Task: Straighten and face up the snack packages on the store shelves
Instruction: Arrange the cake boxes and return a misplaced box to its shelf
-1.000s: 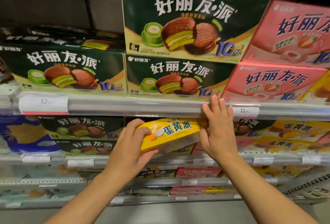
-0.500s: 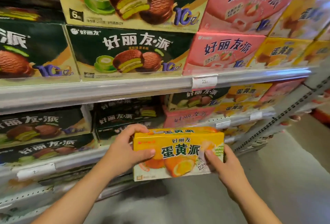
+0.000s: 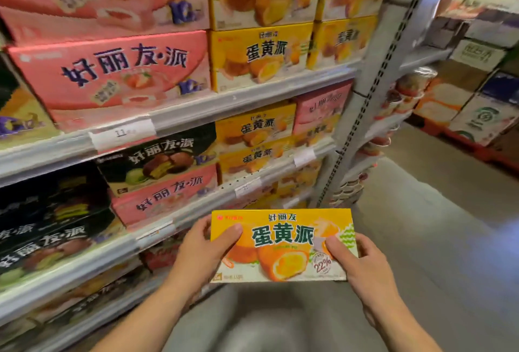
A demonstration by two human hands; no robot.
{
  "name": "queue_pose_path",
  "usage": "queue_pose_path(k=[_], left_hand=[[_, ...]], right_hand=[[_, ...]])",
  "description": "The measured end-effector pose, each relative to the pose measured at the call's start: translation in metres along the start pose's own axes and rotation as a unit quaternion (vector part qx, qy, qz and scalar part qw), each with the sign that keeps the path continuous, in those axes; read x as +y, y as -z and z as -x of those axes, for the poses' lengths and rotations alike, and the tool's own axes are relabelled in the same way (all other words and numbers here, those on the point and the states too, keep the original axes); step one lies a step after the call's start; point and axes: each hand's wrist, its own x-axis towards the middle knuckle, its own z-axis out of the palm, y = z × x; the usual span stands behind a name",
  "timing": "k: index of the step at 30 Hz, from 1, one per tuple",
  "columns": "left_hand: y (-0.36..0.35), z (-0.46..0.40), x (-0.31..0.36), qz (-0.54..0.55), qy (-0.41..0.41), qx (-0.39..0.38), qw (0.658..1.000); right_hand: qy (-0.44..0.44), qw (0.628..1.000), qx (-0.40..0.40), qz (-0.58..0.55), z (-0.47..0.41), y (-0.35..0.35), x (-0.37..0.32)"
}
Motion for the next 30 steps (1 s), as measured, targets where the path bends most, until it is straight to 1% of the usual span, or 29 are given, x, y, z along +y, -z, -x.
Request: queue_pose_path(k=[3,5,7,10,13,16,20,24,28,30], left_hand=[[-0.047,-0.010,0.003,0.008,0.005,0.027,1.000],[-0.067,-0.016,0.006,0.012,0.009,0.037,0.999],[-0.078,-0.018,0.009,0.034,0.019,0.051,0.998],[-0.080,-0.019,0.014,0.052,0.021,0.085,0.995],[-0.068,-0.017,0.013,0.067,0.021,0.115,0.991],[-0.049,-0.015,0.012,0.067,0.023,0.147,0.987],[-0.019,-0.016,0.015,0.083,0.021,0.161,0.983],[0.019,-0.022,0.016,0.104,0.009,0.165,0.981],[0.045,-0.024,0.008,0.100,0.007,0.170,0.980],[0.057,-0.025,0.007,0.059,0.001,0.200,0.978]], right_hand=[[-0.007,0.999,-0.025,0.021,-0.033,0.042,0.004],[-0.015,0.997,-0.064,0.028,-0.053,0.058,0.000],[-0.017,0.993,-0.109,0.033,-0.071,0.064,-0.008],[-0.020,0.987,-0.150,0.045,-0.094,0.058,-0.019],[-0.020,0.980,-0.192,0.042,-0.108,0.039,-0.025],[-0.014,0.977,-0.210,0.041,-0.116,0.014,-0.030],[-0.030,0.969,-0.242,0.029,-0.122,-0.025,-0.039],[-0.017,0.966,-0.257,0.031,-0.125,-0.065,-0.047],[-0.002,0.961,-0.272,0.046,-0.127,-0.092,-0.052],[0.001,0.960,-0.275,0.046,-0.131,-0.098,-0.053]])
